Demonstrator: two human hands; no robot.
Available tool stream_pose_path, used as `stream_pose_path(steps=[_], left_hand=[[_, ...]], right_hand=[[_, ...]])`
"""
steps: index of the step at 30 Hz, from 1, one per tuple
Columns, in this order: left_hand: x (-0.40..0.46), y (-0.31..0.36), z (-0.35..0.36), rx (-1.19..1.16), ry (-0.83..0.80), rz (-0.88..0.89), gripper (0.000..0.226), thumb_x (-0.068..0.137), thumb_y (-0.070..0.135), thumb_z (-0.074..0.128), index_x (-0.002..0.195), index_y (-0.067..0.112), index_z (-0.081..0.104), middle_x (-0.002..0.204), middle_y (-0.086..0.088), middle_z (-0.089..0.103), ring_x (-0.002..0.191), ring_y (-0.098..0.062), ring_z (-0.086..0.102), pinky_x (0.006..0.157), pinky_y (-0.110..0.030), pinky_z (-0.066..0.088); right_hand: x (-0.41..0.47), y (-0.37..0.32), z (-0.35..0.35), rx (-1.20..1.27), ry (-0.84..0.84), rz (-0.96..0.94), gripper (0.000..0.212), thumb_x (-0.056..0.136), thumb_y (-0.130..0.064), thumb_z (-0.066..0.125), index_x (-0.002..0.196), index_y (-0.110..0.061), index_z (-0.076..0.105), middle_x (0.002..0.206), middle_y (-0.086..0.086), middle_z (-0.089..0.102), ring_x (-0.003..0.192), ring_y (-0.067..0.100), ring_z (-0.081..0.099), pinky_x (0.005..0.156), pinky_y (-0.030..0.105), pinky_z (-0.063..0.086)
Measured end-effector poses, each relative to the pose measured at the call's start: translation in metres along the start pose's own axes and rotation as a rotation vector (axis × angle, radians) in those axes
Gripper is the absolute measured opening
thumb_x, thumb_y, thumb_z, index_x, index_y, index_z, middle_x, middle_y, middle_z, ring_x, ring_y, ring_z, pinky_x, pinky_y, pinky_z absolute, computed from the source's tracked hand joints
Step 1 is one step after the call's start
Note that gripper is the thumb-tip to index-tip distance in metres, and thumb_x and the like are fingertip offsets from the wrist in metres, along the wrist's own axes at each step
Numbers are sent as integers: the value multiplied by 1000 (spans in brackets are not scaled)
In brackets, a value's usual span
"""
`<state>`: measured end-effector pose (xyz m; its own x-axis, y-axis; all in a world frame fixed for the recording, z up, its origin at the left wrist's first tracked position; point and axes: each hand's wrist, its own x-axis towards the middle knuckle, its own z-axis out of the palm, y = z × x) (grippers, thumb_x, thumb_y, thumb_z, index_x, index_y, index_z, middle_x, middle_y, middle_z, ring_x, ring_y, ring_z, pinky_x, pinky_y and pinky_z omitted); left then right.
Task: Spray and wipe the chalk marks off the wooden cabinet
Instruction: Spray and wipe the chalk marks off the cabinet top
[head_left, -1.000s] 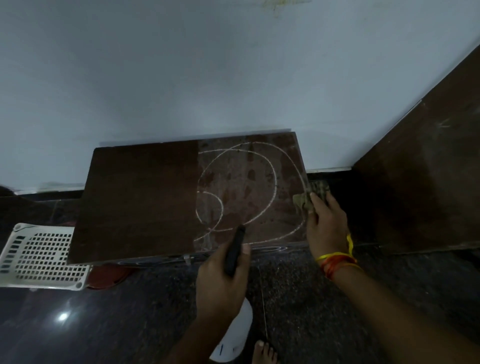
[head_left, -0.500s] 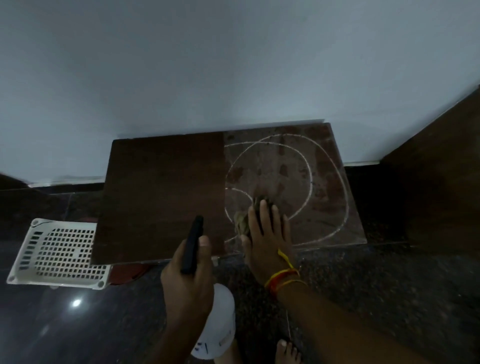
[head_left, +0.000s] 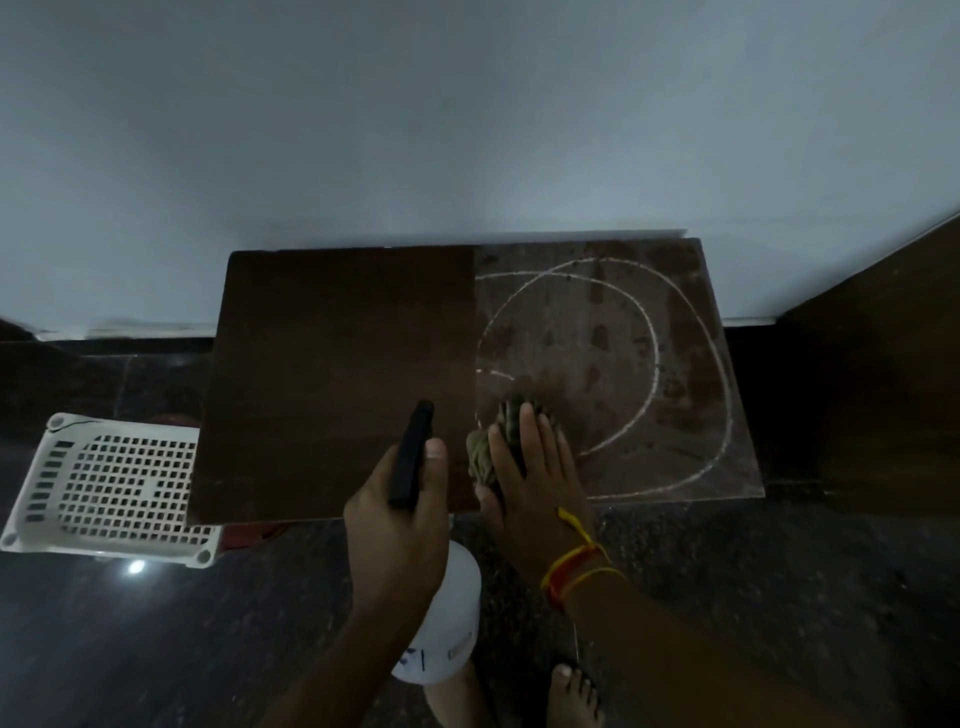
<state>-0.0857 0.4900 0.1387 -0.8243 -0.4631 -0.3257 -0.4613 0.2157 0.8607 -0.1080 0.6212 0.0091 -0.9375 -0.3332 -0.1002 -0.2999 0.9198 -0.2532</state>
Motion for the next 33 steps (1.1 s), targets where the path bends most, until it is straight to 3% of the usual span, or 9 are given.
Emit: stream_pose_path(steps=[4,8,15,21,24,33], left_hand=[[9,-2,-1,-5,7,11,45,77,62,43,79,21,60,73,-22,62,64,-40,61,56,-52,52],[13,-7,-4,12,35,-8,50,80,60,42,81,14,61,71,-24,62,62,-42,61,50,-50,50],[21,5,-7,-12,-3,-14,49,80,59,44,81,14,62,69,-24,60,58,-40,57,50,-48,47],[29,4,-1,-21,-18,-18,47,78,61,43,80,18,61,71,-29,60,59,-43,57,51,-50,49],[32,3,-1,-27,-26,-34,53,77,62,43,82,13,62,66,-27,59,53,-34,54,50,-45,47],[60,19,0,35,-41,-43,25,91,47,46,76,29,54,74,-20,64,63,-40,64,55,-49,54]], right_hand=[[39,-4,-3,-33,8,4,64,92,-48,35,148,-16,29,155,22,15,141,40,19,114,53,19],[45,-8,-2,-19,15,54,63,93,-46,32,148,-17,26,155,24,12,142,41,16,115,53,16],[6,-12,0,-26,-17,-3,63,92,-46,37,147,-16,30,153,25,20,142,39,16,113,54,23],[61,-14,2,-27,29,51,63,91,-45,34,147,-15,29,154,25,16,141,41,19,115,52,16],[75,-15,-2,-25,29,82,64,91,-45,32,148,-15,26,155,24,13,142,40,17,115,50,14],[50,-13,-1,-45,25,59,61,91,-43,37,145,-14,34,151,25,26,139,40,22,113,52,16]])
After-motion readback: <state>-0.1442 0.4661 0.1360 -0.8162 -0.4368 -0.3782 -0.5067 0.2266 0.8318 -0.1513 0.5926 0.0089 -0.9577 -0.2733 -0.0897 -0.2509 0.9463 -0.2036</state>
